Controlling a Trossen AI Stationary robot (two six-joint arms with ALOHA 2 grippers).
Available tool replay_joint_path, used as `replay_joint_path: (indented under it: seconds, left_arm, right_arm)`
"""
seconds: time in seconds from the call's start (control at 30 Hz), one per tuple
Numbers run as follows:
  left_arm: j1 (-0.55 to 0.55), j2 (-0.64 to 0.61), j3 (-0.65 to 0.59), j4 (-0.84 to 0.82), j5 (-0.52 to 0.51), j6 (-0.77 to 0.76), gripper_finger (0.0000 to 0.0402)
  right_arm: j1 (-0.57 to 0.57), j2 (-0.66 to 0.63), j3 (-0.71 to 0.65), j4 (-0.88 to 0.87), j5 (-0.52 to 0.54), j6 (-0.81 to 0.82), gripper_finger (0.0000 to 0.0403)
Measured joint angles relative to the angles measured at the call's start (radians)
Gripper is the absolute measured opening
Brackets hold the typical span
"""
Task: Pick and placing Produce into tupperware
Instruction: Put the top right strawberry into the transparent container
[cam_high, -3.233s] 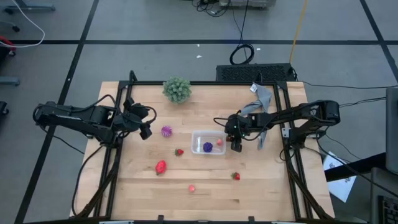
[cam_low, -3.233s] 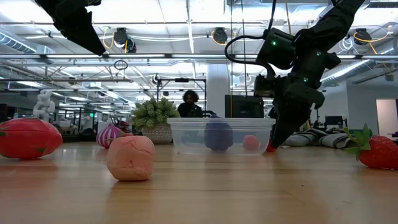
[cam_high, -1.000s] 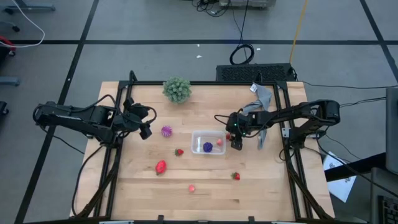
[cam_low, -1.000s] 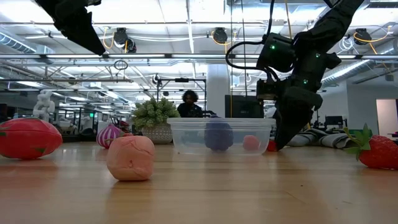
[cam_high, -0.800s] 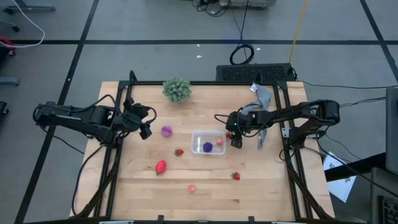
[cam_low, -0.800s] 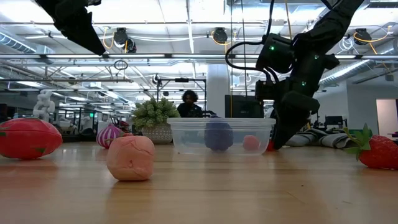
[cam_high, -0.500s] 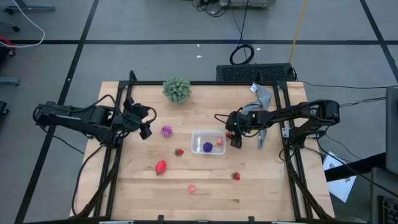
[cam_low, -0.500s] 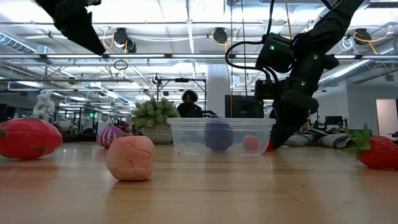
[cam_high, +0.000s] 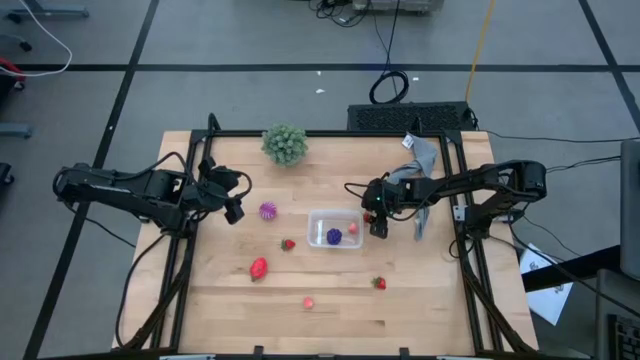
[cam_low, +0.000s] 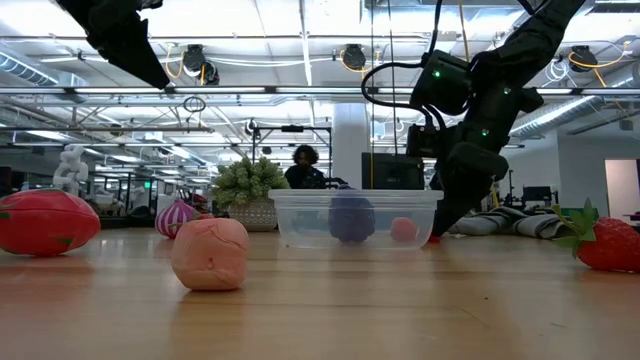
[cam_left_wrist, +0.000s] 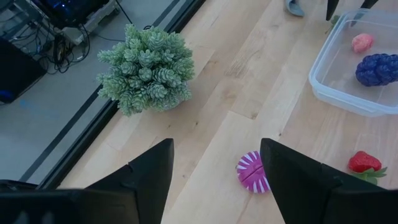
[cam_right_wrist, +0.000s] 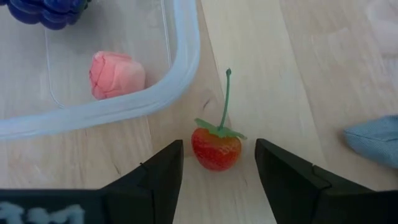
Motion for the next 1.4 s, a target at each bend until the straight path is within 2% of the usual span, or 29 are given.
replay_joint_path:
  seconds: [1.13, 1.4]
  left_arm:
    - [0.0, 0.0, 0.0, 0.0, 0.0, 0.0, 0.0243]
    - [0.0, 0.0, 0.0, 0.0, 0.0, 0.0, 0.0244]
  right_arm:
    - [0.0, -0.001, 0.001, -0.004, 0.0, 0.026, 0.0191]
    - [0.0, -0.001, 0.001, -0.004, 0.0, 0.025, 0.015]
